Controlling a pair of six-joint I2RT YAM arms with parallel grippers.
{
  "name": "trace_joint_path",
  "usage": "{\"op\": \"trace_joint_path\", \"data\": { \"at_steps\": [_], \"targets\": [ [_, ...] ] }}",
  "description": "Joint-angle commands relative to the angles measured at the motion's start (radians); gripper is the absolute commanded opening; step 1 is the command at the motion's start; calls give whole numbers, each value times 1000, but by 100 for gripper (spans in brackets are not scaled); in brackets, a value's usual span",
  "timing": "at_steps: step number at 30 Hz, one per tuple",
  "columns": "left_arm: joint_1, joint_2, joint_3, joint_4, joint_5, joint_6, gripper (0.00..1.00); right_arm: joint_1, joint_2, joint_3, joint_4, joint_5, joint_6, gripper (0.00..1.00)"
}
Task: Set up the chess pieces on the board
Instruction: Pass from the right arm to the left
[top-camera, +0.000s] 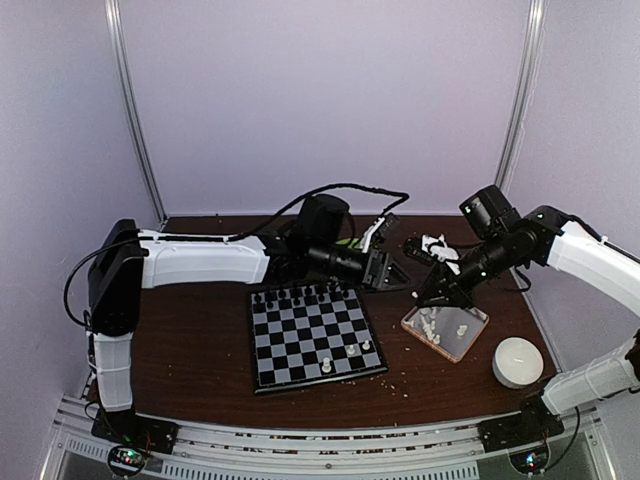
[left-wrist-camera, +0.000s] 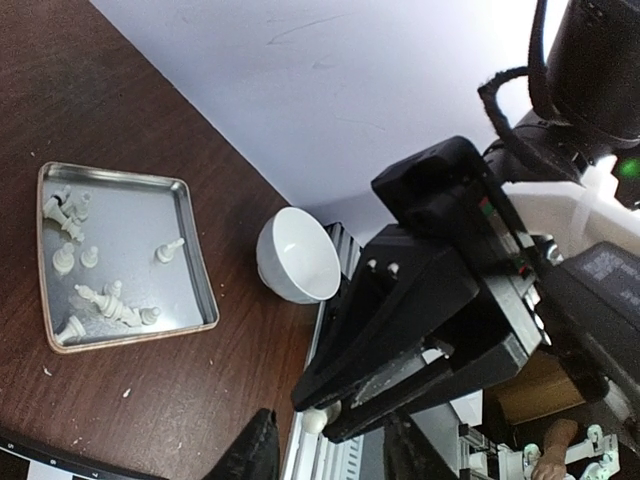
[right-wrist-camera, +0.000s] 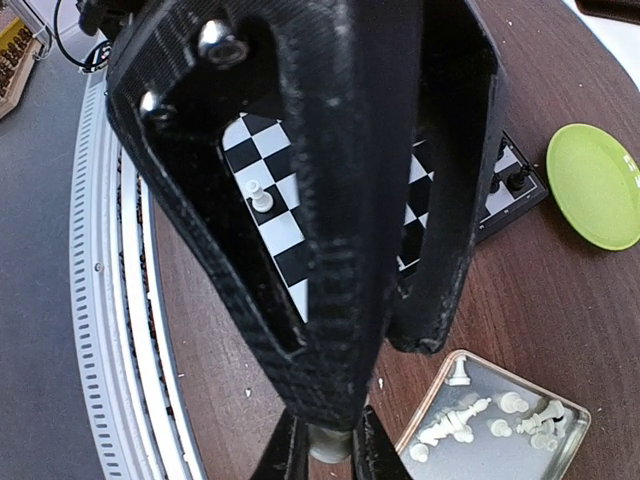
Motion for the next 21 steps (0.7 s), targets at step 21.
{"op": "trace_joint_path", "data": {
  "at_steps": [21],
  "targets": [
    [-20,58,21,139,97,-64,25,5,8,40,31,37,26,10]
  ]
}}
